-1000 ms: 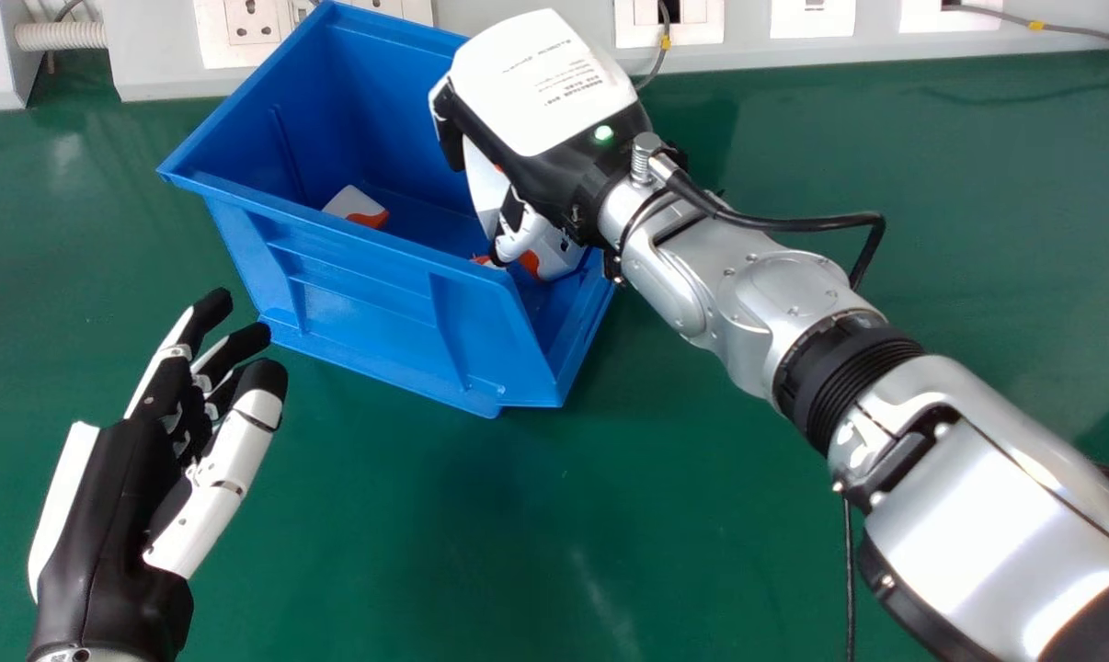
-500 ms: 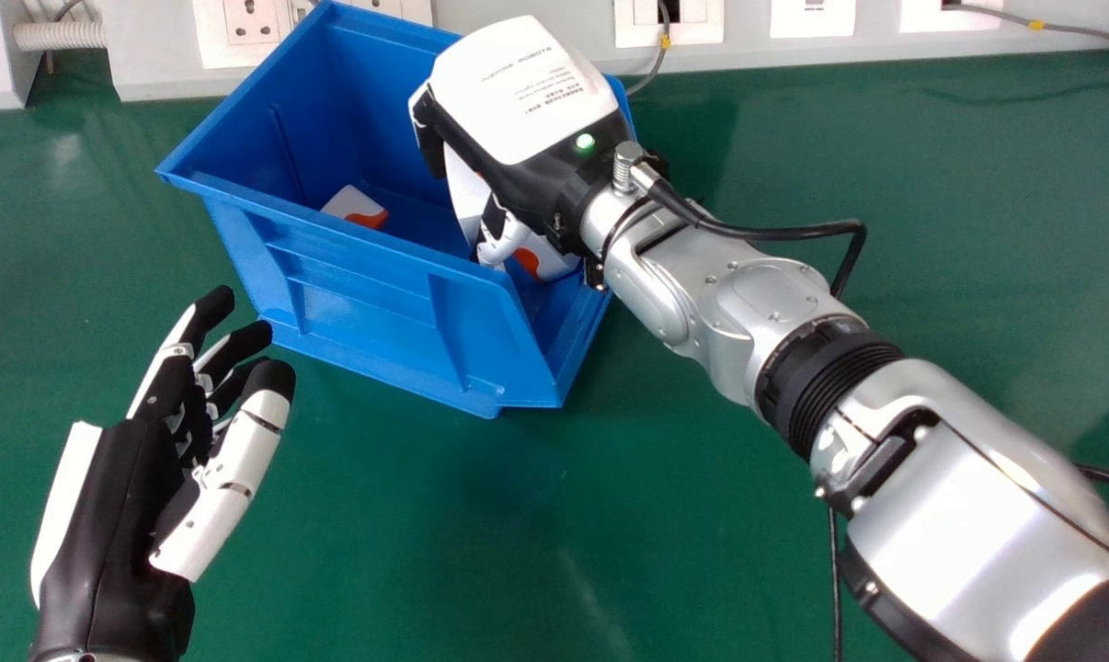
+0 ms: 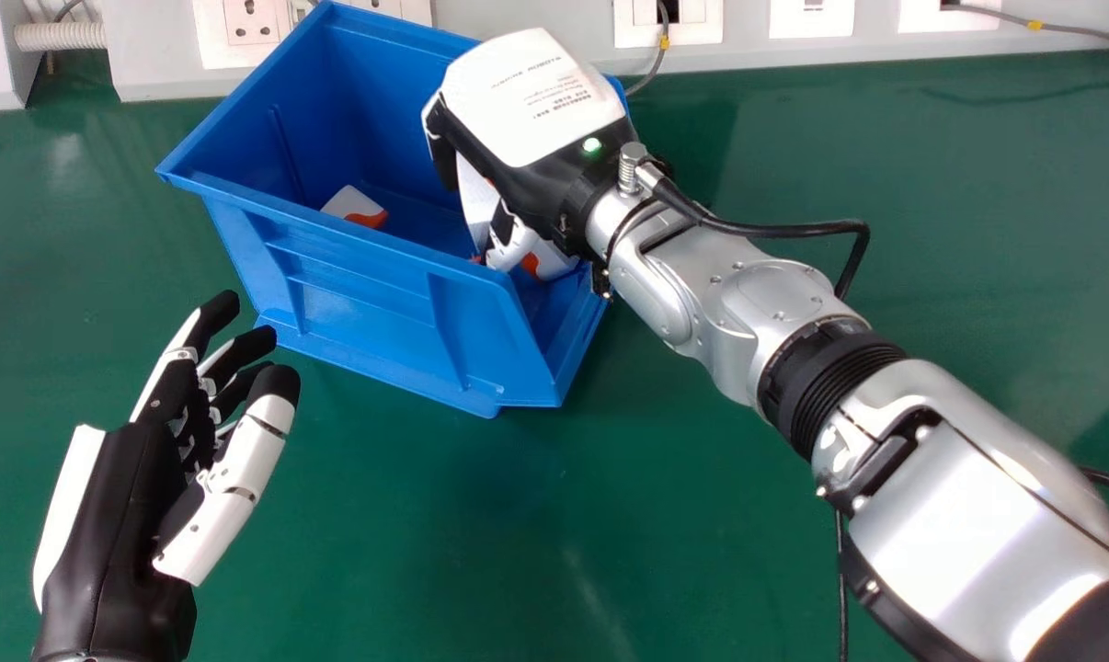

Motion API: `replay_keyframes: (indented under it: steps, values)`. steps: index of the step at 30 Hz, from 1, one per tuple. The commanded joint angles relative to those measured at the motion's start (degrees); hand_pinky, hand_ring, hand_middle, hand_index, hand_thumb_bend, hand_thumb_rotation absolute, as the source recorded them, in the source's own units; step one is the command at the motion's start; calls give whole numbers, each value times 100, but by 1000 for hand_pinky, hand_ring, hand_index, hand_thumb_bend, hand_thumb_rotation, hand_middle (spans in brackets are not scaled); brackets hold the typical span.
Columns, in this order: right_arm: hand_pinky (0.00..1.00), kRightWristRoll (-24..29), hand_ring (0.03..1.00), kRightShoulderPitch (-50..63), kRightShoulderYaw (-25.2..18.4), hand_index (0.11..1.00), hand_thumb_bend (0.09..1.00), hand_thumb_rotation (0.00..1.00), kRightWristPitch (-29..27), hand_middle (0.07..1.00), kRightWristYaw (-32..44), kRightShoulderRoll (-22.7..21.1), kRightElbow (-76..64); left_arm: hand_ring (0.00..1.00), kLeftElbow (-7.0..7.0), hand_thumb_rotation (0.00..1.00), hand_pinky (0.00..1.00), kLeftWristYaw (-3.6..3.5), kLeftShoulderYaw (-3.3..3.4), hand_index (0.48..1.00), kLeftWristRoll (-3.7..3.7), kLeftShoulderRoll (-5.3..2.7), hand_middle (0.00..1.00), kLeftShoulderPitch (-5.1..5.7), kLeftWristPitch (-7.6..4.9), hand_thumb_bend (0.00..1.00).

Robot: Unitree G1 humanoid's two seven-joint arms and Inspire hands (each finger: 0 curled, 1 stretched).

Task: Pick all objects and put in blue box

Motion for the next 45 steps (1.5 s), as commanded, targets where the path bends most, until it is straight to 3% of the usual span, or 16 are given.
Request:
replay_keyframes:
  steps: [1,6,10,14,19,29,35,39,45]
  values:
    - [602,-138,737,-155,149,675,560,4,178,777,-46,-66,-73,871,-154,586,796,16,-1,927,42,20,886,25,-40,366]
    - [895,-348,931,-170,398,915,695,167,416,942,-66,-89,-53,872,-122,590,797,5,-3,927,59,28,887,1,-45,363]
    - [957,-375,972,-175,466,966,740,241,486,977,-79,-104,-58,873,-73,591,798,-2,4,927,67,45,887,-55,-32,362]
    - [983,-349,989,-158,454,986,755,282,478,991,-118,-135,-81,873,-49,592,798,-1,8,926,81,60,887,-110,-8,363]
    - [996,-275,998,-145,386,997,754,298,413,998,-206,-208,-97,873,80,592,798,-8,12,925,111,86,887,-241,-15,362]
    - [1000,-171,1000,-78,268,1000,746,293,362,1000,-496,-468,-218,873,441,591,799,-37,88,924,149,214,887,-579,-39,358]
    - [1000,277,1000,299,-285,1000,724,288,52,1000,-803,-863,-817,871,710,591,799,-44,163,921,144,335,883,-788,-52,356]
    - [1000,327,1000,698,-479,1000,672,268,-4,1000,-987,-1196,-1454,868,783,591,800,-50,203,918,135,361,878,-842,-61,356]
    - [1000,489,1000,2294,-1310,1000,643,223,340,1000,-358,-2135,-4391,865,963,593,797,-28,261,915,120,367,875,-913,-149,366]
